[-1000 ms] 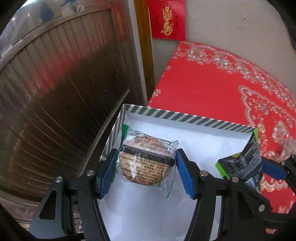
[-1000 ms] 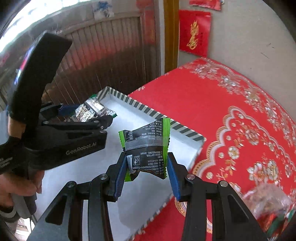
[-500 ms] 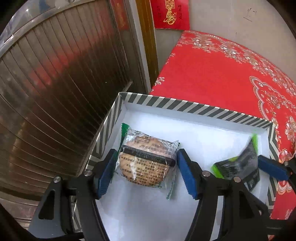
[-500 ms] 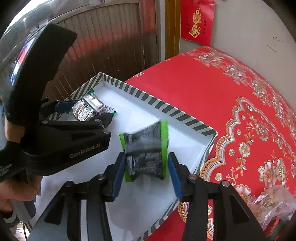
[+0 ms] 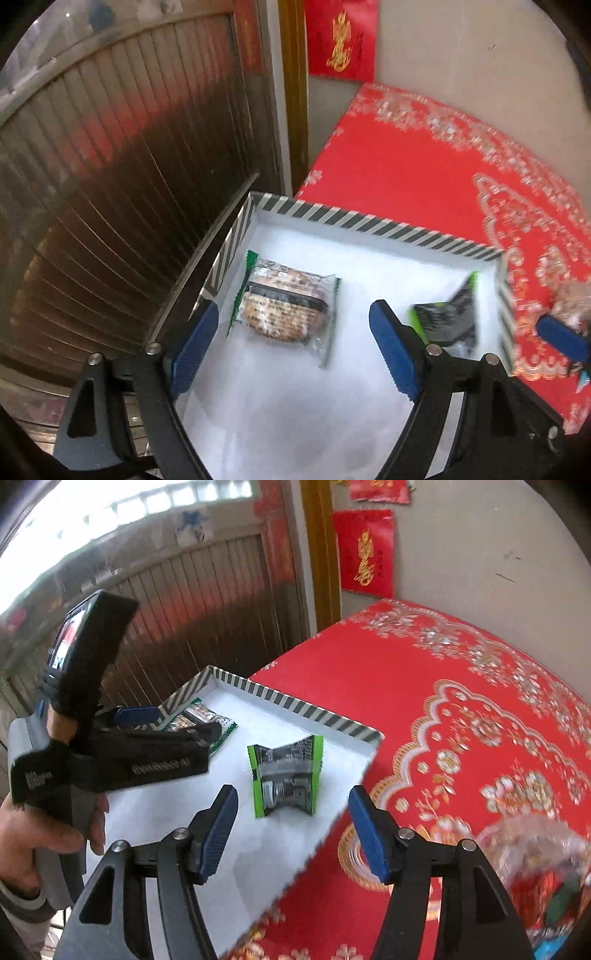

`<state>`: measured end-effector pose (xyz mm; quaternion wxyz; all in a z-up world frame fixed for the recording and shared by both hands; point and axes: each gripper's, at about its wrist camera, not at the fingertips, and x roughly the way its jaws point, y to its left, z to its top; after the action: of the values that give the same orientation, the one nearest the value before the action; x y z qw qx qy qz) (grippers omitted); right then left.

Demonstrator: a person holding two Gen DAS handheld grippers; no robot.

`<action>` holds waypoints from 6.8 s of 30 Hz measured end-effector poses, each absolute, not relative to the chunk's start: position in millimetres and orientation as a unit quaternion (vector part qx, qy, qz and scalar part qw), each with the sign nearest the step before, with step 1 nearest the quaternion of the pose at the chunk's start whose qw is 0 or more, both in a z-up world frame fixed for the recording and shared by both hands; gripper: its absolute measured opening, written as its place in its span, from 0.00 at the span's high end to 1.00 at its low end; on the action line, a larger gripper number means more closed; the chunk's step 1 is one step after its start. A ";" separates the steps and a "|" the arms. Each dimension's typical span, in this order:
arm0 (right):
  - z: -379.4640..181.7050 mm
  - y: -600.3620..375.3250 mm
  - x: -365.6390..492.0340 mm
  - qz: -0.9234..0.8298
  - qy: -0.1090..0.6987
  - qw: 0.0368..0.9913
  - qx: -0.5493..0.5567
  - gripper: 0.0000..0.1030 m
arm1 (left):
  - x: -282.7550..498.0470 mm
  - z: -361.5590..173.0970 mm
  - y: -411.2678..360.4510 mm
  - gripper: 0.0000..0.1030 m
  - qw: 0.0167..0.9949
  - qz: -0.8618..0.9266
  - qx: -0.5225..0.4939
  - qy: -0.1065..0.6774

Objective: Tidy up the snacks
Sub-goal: 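Withdraw both tools from the tray back toward the snack pile, then grasp the clear bag of nuts with the left tool while the right tool grasps the red dates bag, then carry both bags to the white tray and open both tools to release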

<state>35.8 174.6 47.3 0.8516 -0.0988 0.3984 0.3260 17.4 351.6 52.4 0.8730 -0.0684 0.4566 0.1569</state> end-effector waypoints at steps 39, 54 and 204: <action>49.8 -119.7 -40.8 0.142 0.386 0.911 0.028 0.28 | -26.6 76.0 62.2 0.11 0.910 -0.049 0.014 0.412; 60.2 -121.3 -20.8 0.144 0.399 0.906 -0.014 0.28 | 53.7 47.8 82.3 0.11 0.884 -0.008 -0.118 0.453; 89.1 84.7 -37.6 0.281 0.333 0.898 -0.060 0.65 | -85.4 105.0 217.0 0.65 0.935 0.097 -0.051 0.338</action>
<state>-37.6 84.7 89.1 0.8979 -0.0601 0.3334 0.2812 -85.4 217.0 105.0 0.9345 -0.0514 0.3384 0.0974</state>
